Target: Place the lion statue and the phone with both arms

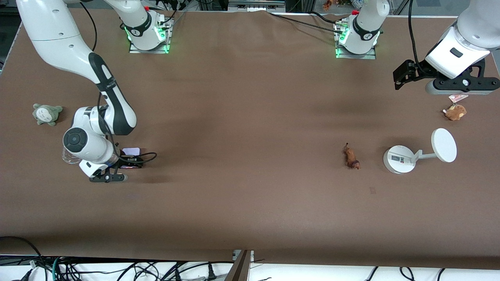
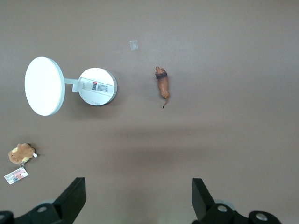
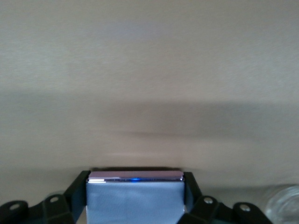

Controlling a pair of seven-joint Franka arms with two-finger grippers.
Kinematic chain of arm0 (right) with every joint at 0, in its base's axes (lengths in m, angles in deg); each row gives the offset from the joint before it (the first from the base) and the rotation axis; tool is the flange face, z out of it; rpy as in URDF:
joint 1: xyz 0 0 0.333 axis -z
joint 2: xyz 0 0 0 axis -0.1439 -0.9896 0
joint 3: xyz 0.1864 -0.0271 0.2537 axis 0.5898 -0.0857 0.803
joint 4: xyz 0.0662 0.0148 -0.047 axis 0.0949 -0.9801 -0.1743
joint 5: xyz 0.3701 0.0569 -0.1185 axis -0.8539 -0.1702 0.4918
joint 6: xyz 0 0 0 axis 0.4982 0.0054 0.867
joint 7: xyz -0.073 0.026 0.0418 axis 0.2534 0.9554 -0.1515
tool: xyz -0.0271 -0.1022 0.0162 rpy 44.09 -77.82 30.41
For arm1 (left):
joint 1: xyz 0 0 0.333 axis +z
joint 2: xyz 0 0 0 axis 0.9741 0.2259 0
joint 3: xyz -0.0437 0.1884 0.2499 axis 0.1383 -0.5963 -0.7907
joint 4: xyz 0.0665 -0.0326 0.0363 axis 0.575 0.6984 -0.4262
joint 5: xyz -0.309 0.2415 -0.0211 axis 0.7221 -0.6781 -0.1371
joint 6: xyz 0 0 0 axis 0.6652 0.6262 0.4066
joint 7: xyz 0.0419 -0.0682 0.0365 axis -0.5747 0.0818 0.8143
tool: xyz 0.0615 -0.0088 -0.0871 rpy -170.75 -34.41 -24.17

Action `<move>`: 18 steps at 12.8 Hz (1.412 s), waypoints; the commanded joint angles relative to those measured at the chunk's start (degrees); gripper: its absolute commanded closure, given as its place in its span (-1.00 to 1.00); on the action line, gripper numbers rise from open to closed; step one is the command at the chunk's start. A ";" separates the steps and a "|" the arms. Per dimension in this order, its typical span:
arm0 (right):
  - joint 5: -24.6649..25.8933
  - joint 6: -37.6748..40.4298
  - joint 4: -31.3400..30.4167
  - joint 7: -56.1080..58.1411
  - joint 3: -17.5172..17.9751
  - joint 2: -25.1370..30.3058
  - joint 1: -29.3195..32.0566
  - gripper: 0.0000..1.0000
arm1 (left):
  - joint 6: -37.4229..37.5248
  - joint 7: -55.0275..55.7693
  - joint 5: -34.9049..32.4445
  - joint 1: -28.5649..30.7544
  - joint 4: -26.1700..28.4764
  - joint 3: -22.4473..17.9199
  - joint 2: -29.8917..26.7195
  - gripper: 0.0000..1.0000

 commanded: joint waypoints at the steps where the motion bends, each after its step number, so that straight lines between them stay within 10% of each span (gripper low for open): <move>1: -0.47 -2.46 -0.42 4.29 0.54 -0.67 2.57 0.59 | 0.07 -0.28 -1.03 0.58 -1.45 0.60 1.72 -1.00; 2: -0.56 -2.64 -0.42 4.56 0.62 -0.67 2.75 0.55 | -1.06 -0.28 -1.03 0.58 -1.45 0.52 2.68 -1.00; 4: -0.65 -2.73 -0.33 4.56 0.62 -0.67 2.75 -0.99 | -2.56 -0.37 -0.94 0.58 -1.45 0.60 3.65 -1.00; 9: -0.38 0.07 0.37 5.26 0.89 3.00 2.14 -1.00 | -4.76 -0.10 -1.03 0.14 -1.45 0.61 4.97 -1.00; 14: -0.38 19.03 2.82 4.91 2.12 18.20 1.88 -1.00 | -7.57 -0.19 -1.12 0.41 -1.62 0.43 6.91 -1.00; 18: -1.00 44.31 20.87 5.17 2.21 22.35 1.35 -1.00 | -7.40 -0.10 -1.12 -0.12 -1.62 0.96 6.73 -1.00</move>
